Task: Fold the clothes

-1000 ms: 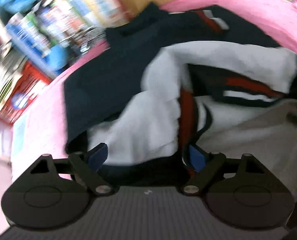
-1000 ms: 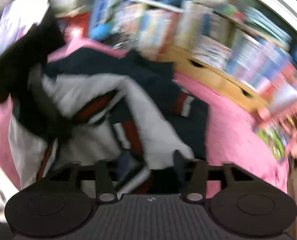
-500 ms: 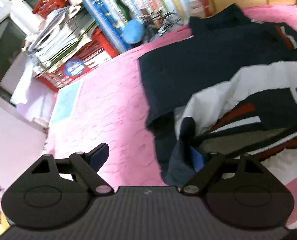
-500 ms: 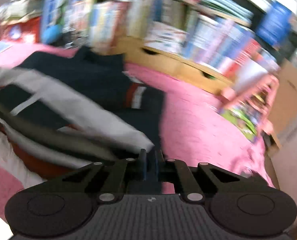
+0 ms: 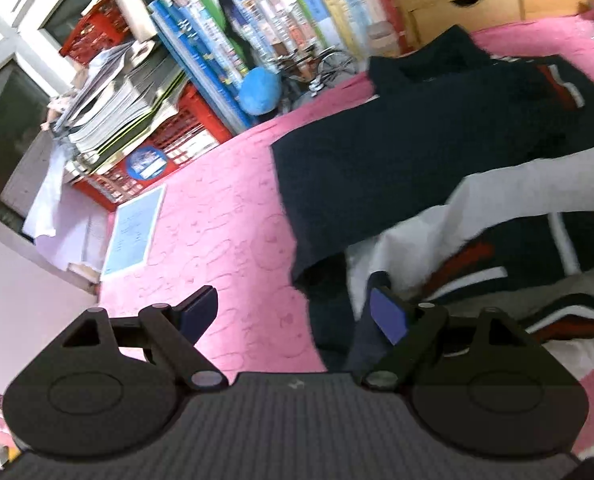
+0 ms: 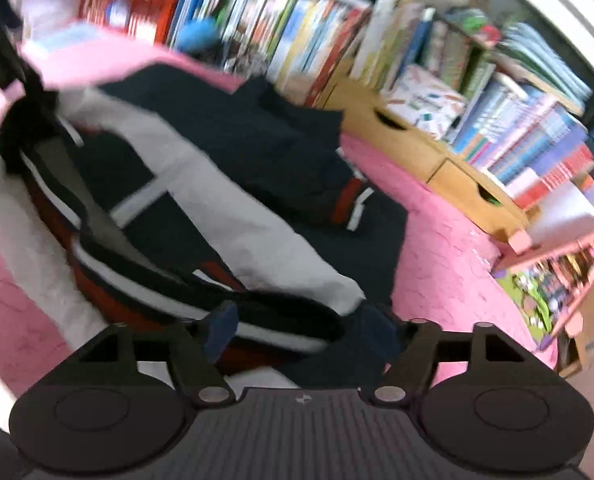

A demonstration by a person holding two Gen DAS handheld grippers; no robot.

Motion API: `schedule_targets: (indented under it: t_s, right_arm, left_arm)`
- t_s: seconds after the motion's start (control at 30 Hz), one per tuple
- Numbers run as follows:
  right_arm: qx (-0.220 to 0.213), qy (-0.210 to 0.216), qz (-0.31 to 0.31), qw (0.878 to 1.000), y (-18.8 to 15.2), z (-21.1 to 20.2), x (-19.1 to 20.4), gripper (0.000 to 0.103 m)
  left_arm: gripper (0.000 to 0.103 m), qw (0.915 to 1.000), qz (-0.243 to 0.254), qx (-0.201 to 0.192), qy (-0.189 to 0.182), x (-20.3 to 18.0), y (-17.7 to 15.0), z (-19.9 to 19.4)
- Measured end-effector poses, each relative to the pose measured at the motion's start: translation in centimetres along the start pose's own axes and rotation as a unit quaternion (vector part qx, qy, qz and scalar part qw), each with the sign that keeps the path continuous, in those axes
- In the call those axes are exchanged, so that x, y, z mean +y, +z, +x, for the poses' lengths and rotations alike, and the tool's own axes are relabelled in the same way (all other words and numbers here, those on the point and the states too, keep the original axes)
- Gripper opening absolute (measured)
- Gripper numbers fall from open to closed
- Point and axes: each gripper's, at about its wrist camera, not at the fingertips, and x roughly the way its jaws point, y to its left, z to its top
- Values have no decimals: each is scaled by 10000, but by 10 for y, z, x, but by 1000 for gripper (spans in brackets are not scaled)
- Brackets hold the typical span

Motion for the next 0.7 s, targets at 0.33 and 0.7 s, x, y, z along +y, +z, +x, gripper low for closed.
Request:
schedule_targets:
  t_s: [0.33,0.7]
  right_arm:
    - [164,127,824,9964,7,-5,-54,9]
    - [-195,1,1298,9914,16,-53,-98,17]
  left_arm:
    - [89,9892,368,-543,-1310,-16,-11,-29]
    - [87,9905,694,-353,-1132,-60,-14,4]
